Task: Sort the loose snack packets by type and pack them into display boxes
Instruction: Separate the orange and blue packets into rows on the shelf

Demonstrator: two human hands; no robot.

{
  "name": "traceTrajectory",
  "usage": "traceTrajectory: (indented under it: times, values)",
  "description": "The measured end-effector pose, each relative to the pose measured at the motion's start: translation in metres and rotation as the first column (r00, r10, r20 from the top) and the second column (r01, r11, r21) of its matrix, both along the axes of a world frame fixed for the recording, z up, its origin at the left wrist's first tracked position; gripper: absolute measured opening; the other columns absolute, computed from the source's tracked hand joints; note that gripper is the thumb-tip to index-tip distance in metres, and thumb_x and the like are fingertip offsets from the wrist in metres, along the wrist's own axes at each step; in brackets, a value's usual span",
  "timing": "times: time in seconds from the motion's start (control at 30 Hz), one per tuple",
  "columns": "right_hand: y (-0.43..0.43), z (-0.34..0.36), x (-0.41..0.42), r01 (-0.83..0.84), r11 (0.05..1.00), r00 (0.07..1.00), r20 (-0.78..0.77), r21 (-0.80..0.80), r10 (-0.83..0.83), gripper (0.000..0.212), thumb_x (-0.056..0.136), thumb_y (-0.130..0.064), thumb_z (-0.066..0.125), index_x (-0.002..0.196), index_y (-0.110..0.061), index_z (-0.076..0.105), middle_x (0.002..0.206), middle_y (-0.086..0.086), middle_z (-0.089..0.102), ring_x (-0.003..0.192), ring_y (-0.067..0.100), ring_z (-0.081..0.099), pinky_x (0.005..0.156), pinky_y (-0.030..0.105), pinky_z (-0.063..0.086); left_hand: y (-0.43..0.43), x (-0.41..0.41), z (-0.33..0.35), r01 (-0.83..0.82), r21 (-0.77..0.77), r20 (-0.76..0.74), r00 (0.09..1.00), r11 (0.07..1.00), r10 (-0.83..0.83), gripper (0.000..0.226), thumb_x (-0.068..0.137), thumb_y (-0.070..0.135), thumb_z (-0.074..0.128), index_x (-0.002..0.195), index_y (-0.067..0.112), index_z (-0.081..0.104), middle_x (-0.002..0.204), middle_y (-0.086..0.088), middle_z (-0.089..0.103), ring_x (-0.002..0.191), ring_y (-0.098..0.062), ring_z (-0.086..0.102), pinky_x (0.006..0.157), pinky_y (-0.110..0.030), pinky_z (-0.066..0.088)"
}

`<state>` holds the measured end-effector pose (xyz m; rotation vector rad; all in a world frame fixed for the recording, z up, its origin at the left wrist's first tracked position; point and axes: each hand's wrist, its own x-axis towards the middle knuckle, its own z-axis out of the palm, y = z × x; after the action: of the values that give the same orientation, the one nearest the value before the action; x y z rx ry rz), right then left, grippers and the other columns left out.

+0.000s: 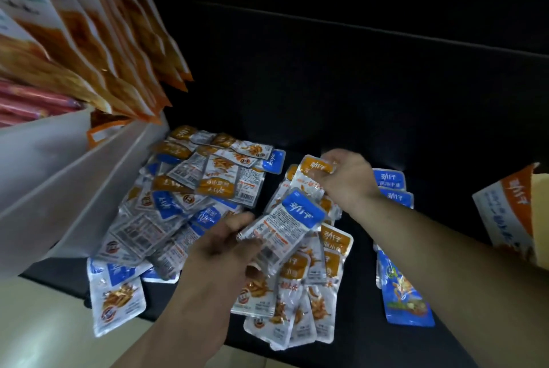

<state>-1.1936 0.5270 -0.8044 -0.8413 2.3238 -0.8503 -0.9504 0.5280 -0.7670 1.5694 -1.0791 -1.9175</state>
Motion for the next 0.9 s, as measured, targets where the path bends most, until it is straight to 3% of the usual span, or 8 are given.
traceTrajectory:
  times: [0.13, 0.23, 0.27, 0.37, 0.5, 0.6, 0.77, 0.9]
  values:
    - [0.0, -0.001, -0.004, -0.066, 0.998, 0.981, -0.181, 0.008, 0.067, 0.05, 0.095, -0.034, 0.071, 0.142, -0.025, 0.057, 0.141, 0.002, 0.054, 0.121, 0.021, 0.06, 0.094, 0.034, 0.053, 0.005, -0.002, -0.001, 0.126, -0.058, 0.032, 0.992, 0.99, -0.124, 0.031, 0.097, 0.0, 0.066, 0.109, 0.025, 0.079, 0.083, 0.002, 0.079, 0.07, -0.021, 0.071, 0.069, -0.039, 0.059]
    - [0.016, 0.029, 0.0, -0.007, 0.995, 0.976, -0.215, -0.097, -0.014, 0.027, 0.099, -0.03, 0.065, 0.125, -0.024, 0.066, 0.129, 0.003, 0.058, 0.104, 0.015, 0.064, 0.074, 0.016, 0.049, 0.012, -0.007, 0.008, 0.138, -0.174, -0.007, 0.99, 0.975, -0.141, 0.034, 0.096, 0.001, 0.066, 0.104, 0.031, 0.081, 0.082, 0.004, 0.079, 0.067, -0.011, 0.073, 0.059, -0.023, 0.058]
    - [0.028, 0.042, 0.006, 0.045, 0.988, 0.989, -0.132, -0.145, -0.064, 0.015, 0.099, -0.032, 0.064, 0.109, -0.022, 0.07, 0.113, 0.005, 0.066, 0.09, 0.015, 0.068, 0.065, 0.016, 0.051, 0.016, -0.009, 0.01, 0.149, -0.23, -0.024, 0.987, 0.962, -0.159, 0.036, 0.096, 0.003, 0.067, 0.102, 0.035, 0.08, 0.083, 0.005, 0.079, 0.069, -0.01, 0.073, 0.059, -0.02, 0.057]
    - [0.074, 0.079, 0.031, 0.117, 0.99, 0.948, 0.305, -0.072, -0.09, 0.037, 0.095, -0.056, 0.063, 0.094, -0.02, 0.072, 0.085, 0.005, 0.075, 0.07, 0.021, 0.075, 0.055, 0.033, 0.06, 0.035, -0.017, 0.012, 0.244, -0.482, 0.004, 0.961, 0.842, -0.277, 0.043, 0.096, 0.007, 0.069, 0.104, 0.049, 0.079, 0.097, 0.01, 0.078, 0.084, -0.01, 0.074, 0.069, -0.022, 0.059]
    - [0.13, 0.082, 0.049, 0.266, 0.958, 0.728, 0.674, -0.11, -0.124, 0.025, 0.093, -0.034, 0.072, 0.103, -0.011, 0.076, 0.095, 0.012, 0.079, 0.085, 0.03, 0.078, 0.067, 0.039, 0.063, 0.063, -0.038, 0.001, 0.435, -0.813, 0.24, 0.856, 0.388, -0.457, 0.033, 0.095, 0.01, 0.067, 0.12, 0.03, 0.077, 0.116, 0.019, 0.069, 0.106, -0.006, 0.069, 0.084, -0.023, 0.056]
    - [0.163, 0.066, 0.038, 0.383, 0.916, 0.761, 0.604, -0.121, -0.238, 0.019, 0.097, -0.005, 0.064, 0.105, -0.016, 0.077, 0.097, 0.013, 0.079, 0.09, 0.033, 0.077, 0.074, 0.049, 0.064, 0.079, -0.049, -0.013, 0.561, -0.803, 0.368, 0.732, 0.2, -0.573, 0.035, 0.094, 0.019, 0.068, 0.124, 0.036, 0.074, 0.131, 0.025, 0.061, 0.12, -0.002, 0.06, 0.093, -0.022, 0.053]
    - [0.211, 0.047, 0.012, 0.278, 0.96, 0.801, 0.547, 0.019, -0.243, 0.025, 0.093, -0.001, 0.07, 0.107, -0.02, 0.076, 0.096, 0.004, 0.08, 0.088, 0.023, 0.078, 0.081, 0.051, 0.063, 0.091, -0.041, -0.027, 0.672, -0.703, 0.444, 0.671, 0.234, -0.594, 0.034, 0.096, 0.036, 0.057, 0.128, 0.043, 0.066, 0.136, 0.031, 0.055, 0.124, 0.009, 0.055, 0.094, -0.015, 0.051]
    - [0.229, 0.028, 0.001, 0.189, 0.974, 0.944, 0.251, 0.123, -0.215, 0.018, 0.085, -0.013, 0.081, 0.092, -0.029, 0.076, 0.08, -0.011, 0.077, 0.075, 0.003, 0.073, 0.074, 0.037, 0.061, 0.098, -0.038, -0.042, 0.726, -0.655, 0.525, 0.637, 0.21, -0.564, 0.032, 0.097, 0.039, 0.053, 0.125, 0.04, 0.069, 0.132, 0.029, 0.058, 0.121, 0.008, 0.056, 0.096, -0.015, 0.05]
